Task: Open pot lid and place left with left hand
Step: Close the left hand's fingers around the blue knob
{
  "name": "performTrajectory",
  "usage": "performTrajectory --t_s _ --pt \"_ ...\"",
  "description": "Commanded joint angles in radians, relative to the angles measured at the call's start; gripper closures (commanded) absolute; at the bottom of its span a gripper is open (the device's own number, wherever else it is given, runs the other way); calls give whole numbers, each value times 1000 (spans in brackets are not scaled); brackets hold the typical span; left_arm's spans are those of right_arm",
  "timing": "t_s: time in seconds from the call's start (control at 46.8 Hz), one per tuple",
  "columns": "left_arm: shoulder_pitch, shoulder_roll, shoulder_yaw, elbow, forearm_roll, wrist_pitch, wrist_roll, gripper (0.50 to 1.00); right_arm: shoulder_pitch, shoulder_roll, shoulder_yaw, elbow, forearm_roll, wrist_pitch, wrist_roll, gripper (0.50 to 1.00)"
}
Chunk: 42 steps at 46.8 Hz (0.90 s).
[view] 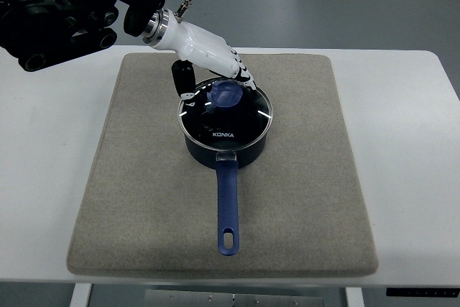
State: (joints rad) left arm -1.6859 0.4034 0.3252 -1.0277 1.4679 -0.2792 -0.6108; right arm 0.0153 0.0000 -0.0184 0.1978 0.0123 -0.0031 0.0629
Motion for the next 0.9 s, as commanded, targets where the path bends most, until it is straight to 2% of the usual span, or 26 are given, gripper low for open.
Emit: performTrajectory --t_s 0.0,0.62,0.705,0.791,0.876 --pt "0 -5 0 0 0 -1 0 523 0 0 0 0 0 0 0 583" --pt "17 -38 0 29 2 2 0 542 0 0 0 0 0 0 0 583" --pt "17 -41 0 41 3 2 0 564 0 0 0 0 0 0 0 583" --pt "17 -43 -1 48 5 2 0 636 0 0 0 0 0 0 0 583" --pt "15 -43 -1 48 6 0 0 645 0 0 0 0 0 0 0 583"
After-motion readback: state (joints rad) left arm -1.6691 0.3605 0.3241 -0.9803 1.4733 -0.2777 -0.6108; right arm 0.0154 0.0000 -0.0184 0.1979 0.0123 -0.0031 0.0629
